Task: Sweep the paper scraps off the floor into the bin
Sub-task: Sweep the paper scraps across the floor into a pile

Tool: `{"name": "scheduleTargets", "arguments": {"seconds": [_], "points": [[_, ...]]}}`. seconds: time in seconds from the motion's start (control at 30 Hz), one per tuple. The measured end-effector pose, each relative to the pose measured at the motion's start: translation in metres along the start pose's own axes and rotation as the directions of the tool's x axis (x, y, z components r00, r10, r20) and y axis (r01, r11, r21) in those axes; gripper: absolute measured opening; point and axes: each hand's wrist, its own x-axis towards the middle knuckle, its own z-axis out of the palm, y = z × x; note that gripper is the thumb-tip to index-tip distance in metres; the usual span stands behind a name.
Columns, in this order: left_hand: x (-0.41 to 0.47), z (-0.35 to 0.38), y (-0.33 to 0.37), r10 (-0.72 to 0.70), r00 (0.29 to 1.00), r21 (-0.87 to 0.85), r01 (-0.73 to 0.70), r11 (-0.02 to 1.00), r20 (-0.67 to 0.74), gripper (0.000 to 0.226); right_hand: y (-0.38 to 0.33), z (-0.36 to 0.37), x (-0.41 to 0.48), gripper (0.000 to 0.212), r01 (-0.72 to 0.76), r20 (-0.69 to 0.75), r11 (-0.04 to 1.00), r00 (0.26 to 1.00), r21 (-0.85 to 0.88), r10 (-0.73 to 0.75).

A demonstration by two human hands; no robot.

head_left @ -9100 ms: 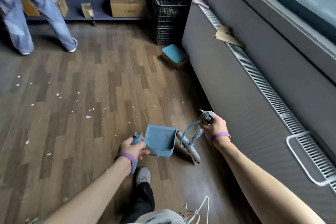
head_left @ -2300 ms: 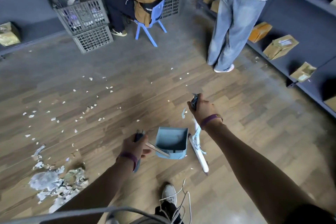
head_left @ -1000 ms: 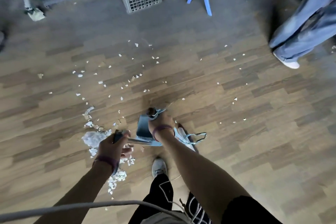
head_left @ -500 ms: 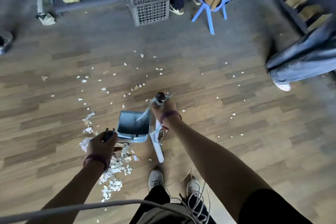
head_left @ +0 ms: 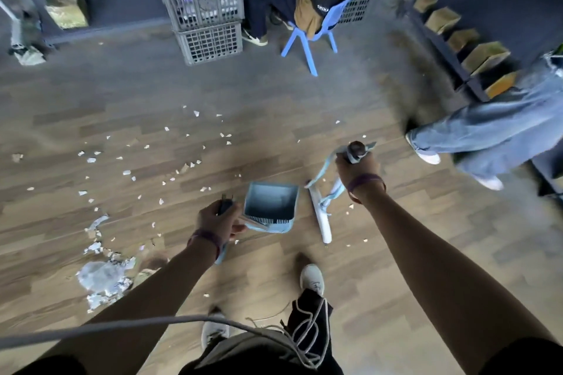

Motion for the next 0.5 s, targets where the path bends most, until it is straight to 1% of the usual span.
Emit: {"name": "scheduleTargets", "arguments": {"seconds": [0.07,0.13,0.23,0.27,0.37,0.5], "points": [[-0.002,0.036,0.002,-0.012,1.000,0.000,0.012,1.000,0.011,0.014,0.025,-0.023,0.033,0.015,-0.014,0.023,0.998,1.000,-0.059,0.015],[-0.003,0.078,0.004,-0.040,0.999,-0.020,0.040,0.999,0.008,0.010,0.047,-0.047,0.072,0.022,-0.018,0.058,0.995,0.998,-0.100,0.024],[-0.003,0.134,0.006,-0.090,0.995,-0.022,0.091,0.996,0.036,0.008,0.077,-0.080,0.119,0.020,-0.067,0.054,0.987,0.996,-0.148,0.075],[-0.002,0.151,0.006,-0.108,0.993,-0.027,0.109,0.994,0.041,0.009,0.087,-0.088,0.133,0.023,-0.089,0.050,0.983,0.994,-0.159,0.099],[0.004,0.194,0.005,-0.150,0.988,-0.028,0.152,0.988,0.042,0.012,0.111,-0.103,0.173,0.028,-0.123,0.045,0.980,0.990,-0.154,0.131],[0.013,0.226,0.002,-0.175,0.983,-0.006,0.176,0.984,0.052,0.012,0.137,-0.100,0.209,0.029,-0.160,0.095,0.962,0.978,-0.221,0.184]]}}
